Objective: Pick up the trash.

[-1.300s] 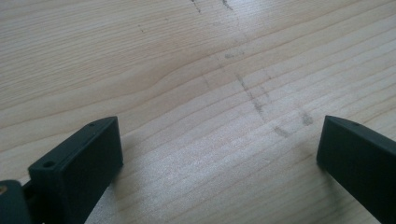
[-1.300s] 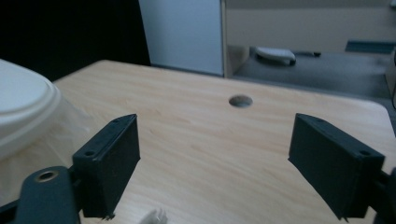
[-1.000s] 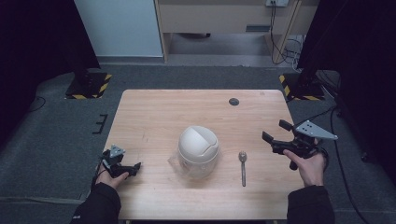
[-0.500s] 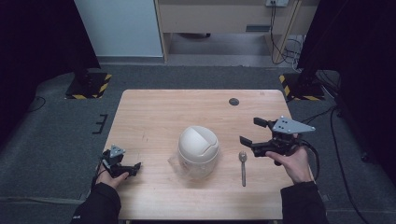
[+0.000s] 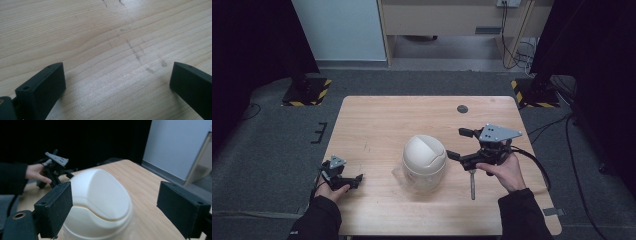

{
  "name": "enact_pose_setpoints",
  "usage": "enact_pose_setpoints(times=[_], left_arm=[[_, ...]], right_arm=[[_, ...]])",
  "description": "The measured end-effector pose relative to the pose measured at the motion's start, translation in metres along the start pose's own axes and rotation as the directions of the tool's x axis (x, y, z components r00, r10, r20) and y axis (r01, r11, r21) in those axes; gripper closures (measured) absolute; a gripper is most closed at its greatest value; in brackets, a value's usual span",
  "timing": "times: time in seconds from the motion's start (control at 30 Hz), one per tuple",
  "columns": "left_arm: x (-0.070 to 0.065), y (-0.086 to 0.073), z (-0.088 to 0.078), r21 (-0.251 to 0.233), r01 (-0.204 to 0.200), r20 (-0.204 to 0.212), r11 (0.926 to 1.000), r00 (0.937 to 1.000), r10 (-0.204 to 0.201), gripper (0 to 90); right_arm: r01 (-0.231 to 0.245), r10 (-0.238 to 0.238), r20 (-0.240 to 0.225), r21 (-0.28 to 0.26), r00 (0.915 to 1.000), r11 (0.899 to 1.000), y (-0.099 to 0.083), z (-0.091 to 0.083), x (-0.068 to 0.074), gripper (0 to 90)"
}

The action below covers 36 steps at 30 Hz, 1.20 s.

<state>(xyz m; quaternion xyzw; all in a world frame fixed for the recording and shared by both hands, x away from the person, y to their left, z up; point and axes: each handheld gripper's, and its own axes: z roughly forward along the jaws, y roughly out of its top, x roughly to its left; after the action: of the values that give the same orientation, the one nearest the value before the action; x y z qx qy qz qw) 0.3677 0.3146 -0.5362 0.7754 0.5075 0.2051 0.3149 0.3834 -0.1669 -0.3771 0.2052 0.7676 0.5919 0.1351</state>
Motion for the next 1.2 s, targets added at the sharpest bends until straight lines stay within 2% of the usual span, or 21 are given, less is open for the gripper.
enact_pose_setpoints(times=[0.2, 0.37, 0.7, 0.77, 1.03, 1.2], left_arm=[[0.0, 0.0, 0.0, -0.001, 0.0, 0.0, 1.0, 1.0, 0.0, 0.0], [0.0, 0.0, 0.0, 0.0, 0.0, 0.0, 1.0, 1.0, 0.0, 0.0], [0.0, 0.0, 0.0, 0.0, 0.0, 0.0, 1.0, 1.0, 0.0, 0.0], [0.0, 0.0, 0.0, 0.0, -0.001, 0.0, 1.0, 1.0, 0.001, 0.0], [0.0, 0.0, 0.0, 0.0, 0.0, 0.0, 1.0, 1.0, 0.0, 0.0], [0.0, 0.0, 0.0, -0.001, 0.0, 0.0, 1.0, 1.0, 0.0, 0.0]], right_arm=[[0.011, -0.009, -0.066, 0.029, 0.9978, 1.0, -0.005, 0.021, 0.009, 14.0], [0.009, 0.0, -0.117, 0.076, 0.9932, 0.997, -0.014, 0.039, 0.016, 14.6], [0.021, 0.007, -0.152, 0.186, 0.9884, 0.982, -0.035, 0.061, 0.022, 15.1], [0.026, 0.0, -0.148, 0.174, 0.989, 0.984, -0.037, 0.063, 0.023, 15.3], [-0.018, 0.044, -0.152, 0.172, 0.9874, 0.985, -0.035, 0.065, 0.021, 20.0], [-0.037, 0.057, -0.143, 0.139, 0.988, 0.99, -0.032, 0.062, 0.022, 22.5]])
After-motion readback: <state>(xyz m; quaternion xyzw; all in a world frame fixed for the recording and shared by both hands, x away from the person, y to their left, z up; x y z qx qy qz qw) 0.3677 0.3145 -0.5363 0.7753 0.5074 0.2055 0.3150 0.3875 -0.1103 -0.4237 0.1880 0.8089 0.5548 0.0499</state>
